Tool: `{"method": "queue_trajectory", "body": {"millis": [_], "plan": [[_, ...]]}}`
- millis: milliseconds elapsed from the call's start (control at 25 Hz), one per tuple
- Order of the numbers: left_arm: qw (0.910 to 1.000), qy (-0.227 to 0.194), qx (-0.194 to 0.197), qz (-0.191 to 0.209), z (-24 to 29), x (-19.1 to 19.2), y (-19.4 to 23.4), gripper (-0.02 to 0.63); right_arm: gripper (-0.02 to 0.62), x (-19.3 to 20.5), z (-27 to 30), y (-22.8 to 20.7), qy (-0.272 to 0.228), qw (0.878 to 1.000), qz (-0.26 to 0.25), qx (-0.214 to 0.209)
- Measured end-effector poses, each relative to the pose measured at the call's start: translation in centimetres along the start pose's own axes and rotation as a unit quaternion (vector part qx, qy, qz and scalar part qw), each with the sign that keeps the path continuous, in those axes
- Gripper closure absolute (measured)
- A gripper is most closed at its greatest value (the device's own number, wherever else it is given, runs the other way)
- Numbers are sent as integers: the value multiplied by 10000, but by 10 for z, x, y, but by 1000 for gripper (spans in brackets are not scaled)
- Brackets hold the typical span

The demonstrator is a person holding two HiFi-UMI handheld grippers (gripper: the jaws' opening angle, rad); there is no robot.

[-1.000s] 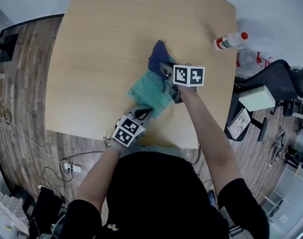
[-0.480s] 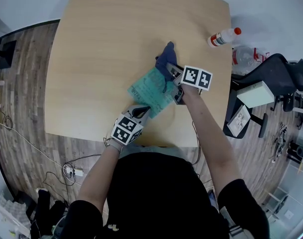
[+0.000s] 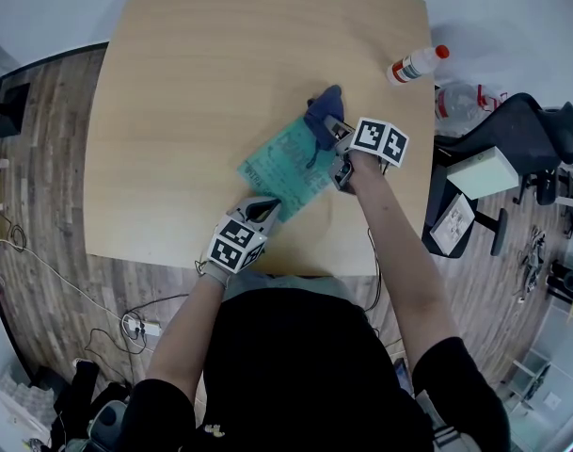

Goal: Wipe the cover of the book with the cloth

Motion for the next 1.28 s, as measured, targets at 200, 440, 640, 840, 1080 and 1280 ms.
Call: {"method": "queue_trajectory", "body": {"millis": [200,440,640,840,1080,1280], "plan": [[10000,28,-20,-1,1,-2,0,586,479,7,-16,-10,110,9992,-232,311],[9999,55,-107,14,4,-5,1,586,479,25,-43,-37,105,9988,-164,442],[9998,17,-193,-72,4,-2,1,586,479,53,-72,-63,76,9984,-49,558],[9992,88,-337,-217,4,-4,0,586,479,82,-97,-84,32,9982,47,600],[9966,-116,-460,-671,-4,-10,-5,586,479,115,-121,-88,-131,9995,-53,294],[9971,-364,-581,-326,-29,-34,-27,586,479,134,-144,-66,-388,9987,-335,-23]]}}
Point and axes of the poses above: the fingertips, and each gripper's own axes: z forward along the fingers, y to its left, x out of its underside, the point moved 10 cm from there along -z, backward along the fingers, and after that the axes turned 12 degrees about y, right-handed, at the moved point
